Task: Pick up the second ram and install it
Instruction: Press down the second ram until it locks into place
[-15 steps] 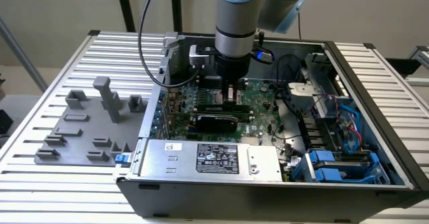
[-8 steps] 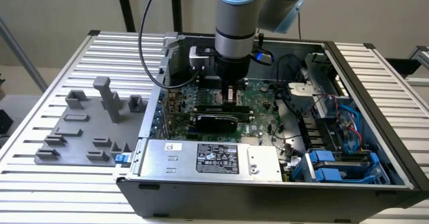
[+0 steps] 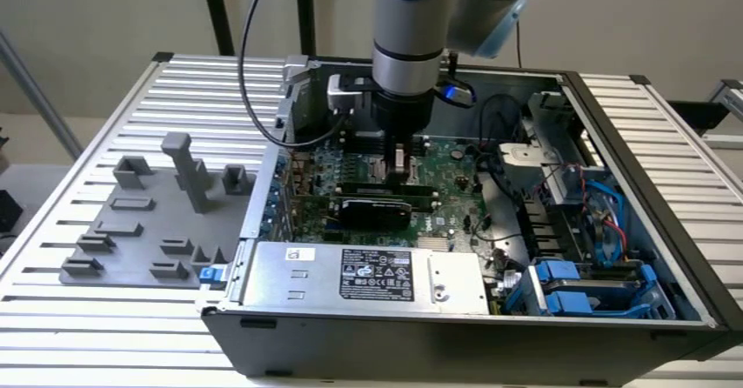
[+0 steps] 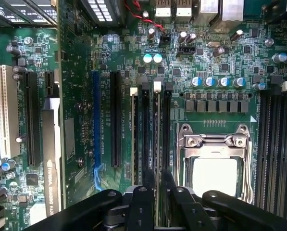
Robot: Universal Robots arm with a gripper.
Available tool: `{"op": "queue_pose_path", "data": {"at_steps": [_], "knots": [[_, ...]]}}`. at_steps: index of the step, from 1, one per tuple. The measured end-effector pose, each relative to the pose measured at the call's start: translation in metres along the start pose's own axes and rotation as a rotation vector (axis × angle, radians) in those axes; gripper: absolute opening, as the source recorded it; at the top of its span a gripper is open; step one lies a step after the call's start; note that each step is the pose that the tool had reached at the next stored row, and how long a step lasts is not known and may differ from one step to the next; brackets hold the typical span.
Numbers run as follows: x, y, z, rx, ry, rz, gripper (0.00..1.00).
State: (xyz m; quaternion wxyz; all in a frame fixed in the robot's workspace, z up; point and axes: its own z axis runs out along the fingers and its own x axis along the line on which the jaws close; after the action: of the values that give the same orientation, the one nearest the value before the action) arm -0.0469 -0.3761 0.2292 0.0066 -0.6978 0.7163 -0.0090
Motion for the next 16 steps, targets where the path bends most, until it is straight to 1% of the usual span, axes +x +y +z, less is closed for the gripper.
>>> {"op": "queue_pose_path", "data": {"at_steps": [3, 5, 6, 16], "knots": [[0.0001, 0.0007, -0.0077, 0.0000, 0.0001, 0.000, 1.00], [0.0001, 0.0019, -0.0100, 0.0000, -0.0001, 0.000, 1.00], [0.0001, 0.0024, -0.0105, 0.0001, -0.0001, 0.000, 0.00], [0.0001, 0.0028, -0.0108, 0.0000, -0.0001, 0.000, 0.00]]}}
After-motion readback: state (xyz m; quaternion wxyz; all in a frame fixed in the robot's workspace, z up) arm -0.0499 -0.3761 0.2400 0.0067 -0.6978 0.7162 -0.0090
